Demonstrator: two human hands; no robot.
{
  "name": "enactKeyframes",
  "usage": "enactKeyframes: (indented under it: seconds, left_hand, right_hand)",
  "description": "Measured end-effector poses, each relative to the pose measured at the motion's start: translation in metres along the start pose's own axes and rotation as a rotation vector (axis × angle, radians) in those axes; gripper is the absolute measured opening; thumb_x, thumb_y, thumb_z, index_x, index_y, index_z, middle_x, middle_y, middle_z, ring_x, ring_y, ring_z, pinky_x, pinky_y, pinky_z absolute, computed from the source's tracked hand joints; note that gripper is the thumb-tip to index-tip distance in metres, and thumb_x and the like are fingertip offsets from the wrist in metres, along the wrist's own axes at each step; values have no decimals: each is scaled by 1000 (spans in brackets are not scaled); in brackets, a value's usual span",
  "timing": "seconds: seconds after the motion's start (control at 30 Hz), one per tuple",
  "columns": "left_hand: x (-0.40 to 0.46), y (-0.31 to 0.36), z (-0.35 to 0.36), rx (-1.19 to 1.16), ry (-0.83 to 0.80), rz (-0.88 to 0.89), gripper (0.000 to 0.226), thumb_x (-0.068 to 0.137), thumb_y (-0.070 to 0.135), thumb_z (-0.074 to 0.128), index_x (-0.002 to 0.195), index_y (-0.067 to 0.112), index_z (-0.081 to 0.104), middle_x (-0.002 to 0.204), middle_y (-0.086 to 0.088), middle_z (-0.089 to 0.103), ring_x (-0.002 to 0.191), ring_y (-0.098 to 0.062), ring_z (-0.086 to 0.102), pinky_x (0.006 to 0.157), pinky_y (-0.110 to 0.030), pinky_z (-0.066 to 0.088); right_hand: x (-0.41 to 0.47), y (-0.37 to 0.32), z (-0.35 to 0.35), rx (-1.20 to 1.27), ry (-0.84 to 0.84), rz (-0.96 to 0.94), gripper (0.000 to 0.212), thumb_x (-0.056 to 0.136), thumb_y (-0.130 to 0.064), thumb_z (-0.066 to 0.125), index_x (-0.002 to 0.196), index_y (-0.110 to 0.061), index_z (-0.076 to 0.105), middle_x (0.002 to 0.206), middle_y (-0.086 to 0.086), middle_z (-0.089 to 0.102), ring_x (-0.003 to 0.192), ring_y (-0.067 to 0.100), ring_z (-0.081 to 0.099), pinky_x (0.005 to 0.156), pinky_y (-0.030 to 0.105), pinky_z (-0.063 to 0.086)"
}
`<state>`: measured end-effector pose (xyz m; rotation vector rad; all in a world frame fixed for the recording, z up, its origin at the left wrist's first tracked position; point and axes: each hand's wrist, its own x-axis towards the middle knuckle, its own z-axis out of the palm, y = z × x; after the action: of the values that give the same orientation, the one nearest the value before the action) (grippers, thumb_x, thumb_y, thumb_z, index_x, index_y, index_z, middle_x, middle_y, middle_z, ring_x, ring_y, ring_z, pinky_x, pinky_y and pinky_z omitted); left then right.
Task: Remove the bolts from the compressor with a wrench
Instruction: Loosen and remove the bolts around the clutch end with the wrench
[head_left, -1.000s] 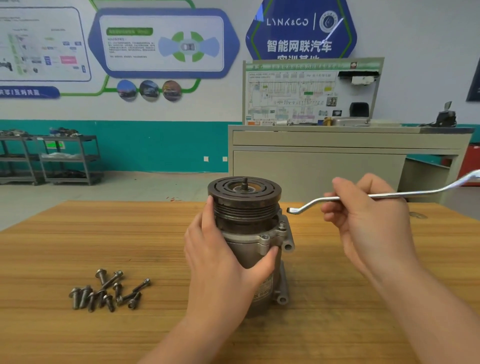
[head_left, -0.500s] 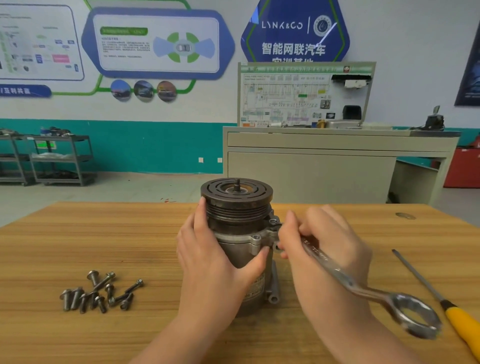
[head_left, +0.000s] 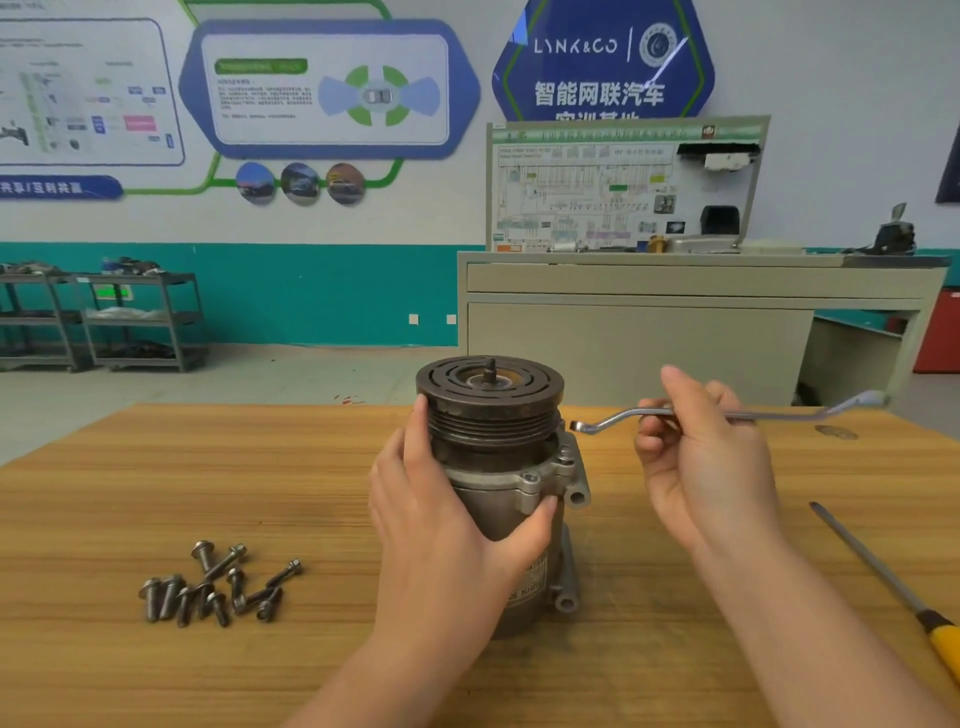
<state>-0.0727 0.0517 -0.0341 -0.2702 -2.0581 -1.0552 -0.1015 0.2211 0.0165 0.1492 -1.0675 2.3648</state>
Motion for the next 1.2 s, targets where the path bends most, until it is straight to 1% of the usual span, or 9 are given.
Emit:
enactKeyframes:
  seconds: [0.13,0.33,0.53,0.7,0.77,0.83,0.93,1.03,1.2]
  left_hand:
    - [-1,1,0,6,-4,-8,115,62,50,76,153,13,15,142,-8,33,133,-23,27,114,-49,28]
    - [-1,2,0,15,14,-19,115,61,51,75,152,12,18,142,-7,34,133,-22,28,113,-48,28]
    - [-2,2,0,20,16,-16,114,62,53,73,152,14,16,142,-6,33,133,-21,27,113,-47,30]
    - [-3,3,-1,18,10,-23,114,62,53,73,152,14,15,142,-6,32,133,-21,27,113,-49,30]
    - [-3,3,-1,16,7,-23,114,62,53,73,152,14,15,143,-7,33,133,-22,27,113,-50,30]
    - [-3,3,0,17,10,-25,115,63,52,77,152,15,14,143,-6,32,134,-21,27,113,-49,30]
    - [-3,2,0,24,15,-25,117,64,49,83,153,16,14,143,-4,32,134,-20,26,113,-48,29]
    - [-2,2,-1,20,5,-25,115,63,54,75,152,17,13,143,-5,32,132,-20,26,113,-48,29]
    - [-2,3,-1,11,-5,-36,115,62,52,74,153,15,15,143,-4,31,134,-20,26,113,-48,29]
  right_hand:
    - [-12,0,2,-300,-62,-347,37,96,-3,52,63,-9,37,50,2,58,38,14,54,38,21,40]
    - [-34,0,8,-515,-122,-729,37,97,-24,55,61,-20,47,56,-3,64,42,13,60,45,26,48]
    - [-39,6,6,-668,-203,-892,40,97,-18,52,62,1,49,51,4,58,47,8,58,50,31,47]
    - [-42,6,7,-815,-224,-1002,43,98,-17,51,58,0,46,52,9,53,50,25,55,51,40,42]
    - [-46,6,9,-850,-237,-1064,43,97,-13,50,56,-2,44,52,8,50,51,22,51,51,34,42]
    - [-51,10,13,-906,-224,-1184,42,97,-11,49,57,-10,39,55,1,44,53,11,39,52,14,34]
    - [-55,18,17,-904,-196,-1261,39,98,-8,49,62,-16,36,60,-2,34,53,10,29,53,8,26]
    - [-46,19,10,-685,-177,-992,41,98,-16,47,58,-11,38,50,2,42,47,16,41,50,20,37]
    - [-9,7,4,-27,-55,143,30,101,-21,50,72,-12,49,55,4,58,39,12,52,36,18,37]
